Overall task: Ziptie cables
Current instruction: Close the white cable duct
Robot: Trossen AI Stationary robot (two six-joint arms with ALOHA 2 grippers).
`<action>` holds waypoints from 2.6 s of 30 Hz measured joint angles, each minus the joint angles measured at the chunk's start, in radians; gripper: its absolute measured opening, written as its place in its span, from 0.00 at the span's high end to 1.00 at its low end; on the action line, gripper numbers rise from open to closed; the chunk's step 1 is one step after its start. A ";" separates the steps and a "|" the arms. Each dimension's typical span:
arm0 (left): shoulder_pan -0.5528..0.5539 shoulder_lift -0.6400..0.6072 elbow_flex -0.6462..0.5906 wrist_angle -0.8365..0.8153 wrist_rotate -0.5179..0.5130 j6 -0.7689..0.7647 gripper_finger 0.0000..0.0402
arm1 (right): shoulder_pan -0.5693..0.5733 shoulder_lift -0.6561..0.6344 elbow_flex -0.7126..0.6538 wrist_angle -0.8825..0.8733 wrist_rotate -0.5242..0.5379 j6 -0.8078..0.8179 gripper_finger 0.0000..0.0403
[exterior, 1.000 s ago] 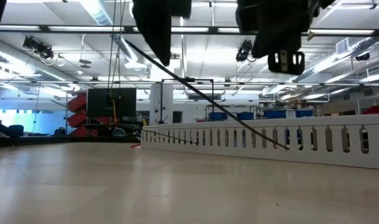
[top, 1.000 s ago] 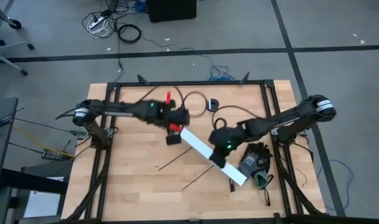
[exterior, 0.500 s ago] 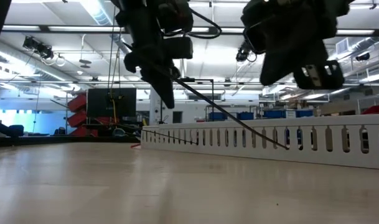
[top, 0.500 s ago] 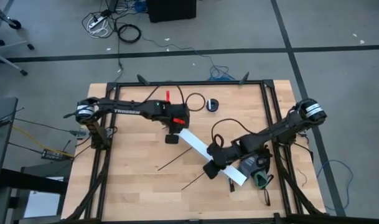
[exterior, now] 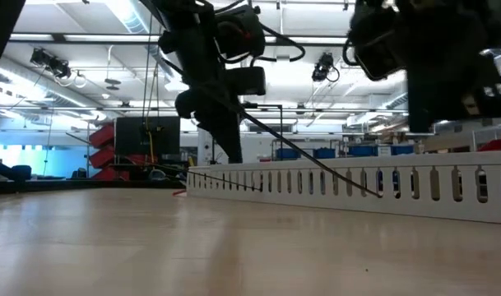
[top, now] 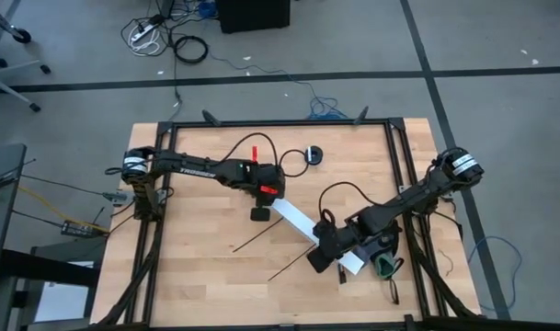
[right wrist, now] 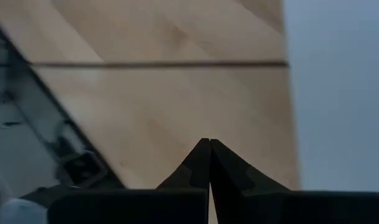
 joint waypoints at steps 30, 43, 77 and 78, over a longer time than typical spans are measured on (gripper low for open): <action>-0.136 0.007 0.008 -0.071 0.061 -0.285 0.87 | -0.257 -0.019 -0.088 -0.409 0.031 -0.321 1.00; -0.212 -0.133 0.174 -0.328 0.009 -0.406 0.87 | -0.252 -0.244 -0.088 -0.257 -0.096 -0.422 1.00; -0.240 -0.287 0.179 -0.078 -0.405 -0.612 0.87 | -0.286 -0.408 -0.086 -0.137 0.012 -1.462 0.99; -0.240 -0.288 0.179 -0.061 -0.409 -0.625 0.87 | -0.286 -0.408 -0.086 -0.135 0.010 -1.463 0.99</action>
